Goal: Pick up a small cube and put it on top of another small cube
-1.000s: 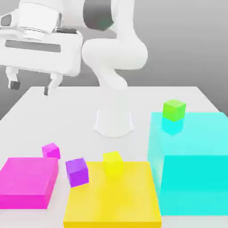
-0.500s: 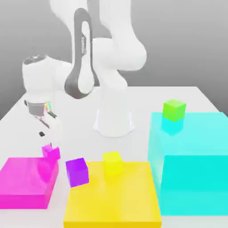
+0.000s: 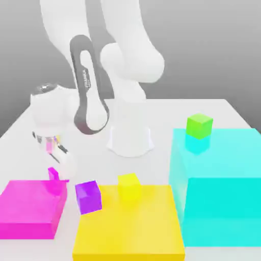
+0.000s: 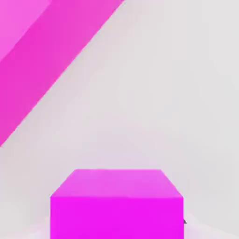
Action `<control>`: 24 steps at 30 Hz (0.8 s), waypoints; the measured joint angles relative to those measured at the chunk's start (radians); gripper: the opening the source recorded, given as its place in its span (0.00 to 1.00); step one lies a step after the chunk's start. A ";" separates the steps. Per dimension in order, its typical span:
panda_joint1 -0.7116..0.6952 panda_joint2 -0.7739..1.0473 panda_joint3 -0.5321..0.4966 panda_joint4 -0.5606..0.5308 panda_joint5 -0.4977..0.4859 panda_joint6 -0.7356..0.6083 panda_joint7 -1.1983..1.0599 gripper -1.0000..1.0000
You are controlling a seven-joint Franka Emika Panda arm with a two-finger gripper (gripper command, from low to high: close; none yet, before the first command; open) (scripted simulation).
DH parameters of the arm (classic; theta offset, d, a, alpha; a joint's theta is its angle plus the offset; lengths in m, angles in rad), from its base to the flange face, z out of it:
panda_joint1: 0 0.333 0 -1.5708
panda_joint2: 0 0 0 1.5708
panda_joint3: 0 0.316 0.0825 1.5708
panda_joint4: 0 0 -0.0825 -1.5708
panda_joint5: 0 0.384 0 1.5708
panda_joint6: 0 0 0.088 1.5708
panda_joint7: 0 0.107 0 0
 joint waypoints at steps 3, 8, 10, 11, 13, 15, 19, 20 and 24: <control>0.009 -0.106 -0.042 -0.019 -0.100 -0.087 0.070 0.00; 0.031 -0.247 -0.011 -0.010 -0.116 -0.237 0.125 0.00; 0.066 -0.270 0.027 0.030 -0.100 -0.300 0.173 0.00; 0.086 -0.280 0.045 0.051 -0.093 -0.332 0.199 0.00; 0.126 -0.300 0.084 0.095 -0.077 -0.396 0.251 0.00; 0.163 -0.320 0.124 0.139 -0.062 -0.460 0.304 0.00; 0.237 -0.361 0.203 0.228 -0.032 -0.588 0.409 0.00; 0.255 -0.371 0.223 0.251 -0.025 -0.620 0.435 0.00; 0.292 -0.344 0.279 0.293 -0.017 -0.634 0.508 0.00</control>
